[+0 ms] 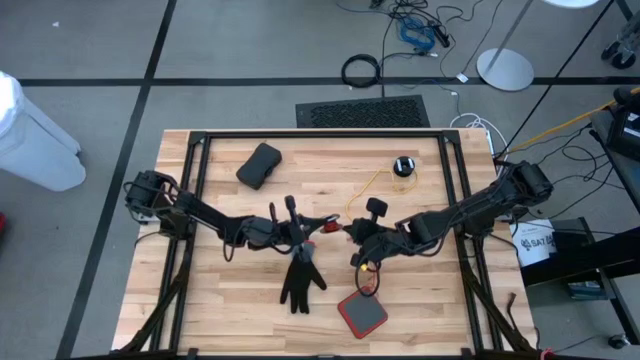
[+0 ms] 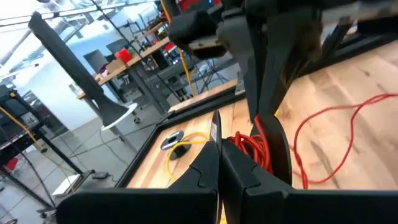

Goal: Coil cords
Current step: Coil the red wire onto the black spool

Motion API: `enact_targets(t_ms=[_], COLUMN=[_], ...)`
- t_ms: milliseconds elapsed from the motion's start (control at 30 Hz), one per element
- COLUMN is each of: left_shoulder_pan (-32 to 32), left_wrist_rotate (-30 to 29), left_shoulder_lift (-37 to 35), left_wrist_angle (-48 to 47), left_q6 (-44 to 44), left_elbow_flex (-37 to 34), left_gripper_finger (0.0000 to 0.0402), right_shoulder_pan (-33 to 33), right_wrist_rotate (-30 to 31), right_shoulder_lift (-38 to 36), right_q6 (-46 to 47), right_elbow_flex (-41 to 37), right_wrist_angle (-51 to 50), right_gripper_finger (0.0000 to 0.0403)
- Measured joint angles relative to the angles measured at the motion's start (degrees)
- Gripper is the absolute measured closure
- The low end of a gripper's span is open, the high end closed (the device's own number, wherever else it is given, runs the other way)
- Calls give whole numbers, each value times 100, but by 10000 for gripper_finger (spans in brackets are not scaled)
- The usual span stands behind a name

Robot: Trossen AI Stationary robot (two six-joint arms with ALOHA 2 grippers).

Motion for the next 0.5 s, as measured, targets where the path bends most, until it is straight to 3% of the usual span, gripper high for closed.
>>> enact_targets(t_ms=[500], left_shoulder_pan=[-52], left_wrist_rotate=[330], left_shoulder_lift=[-7], left_wrist_angle=[283], left_q6=[-461], left_elbow_flex=[3], left_gripper_finger=[401], right_shoulder_pan=[29], right_wrist_rotate=[199], right_shoulder_lift=[22], right_q6=[-518], right_elbow_flex=[-31], right_wrist_angle=[-194], right_gripper_finger=[391])
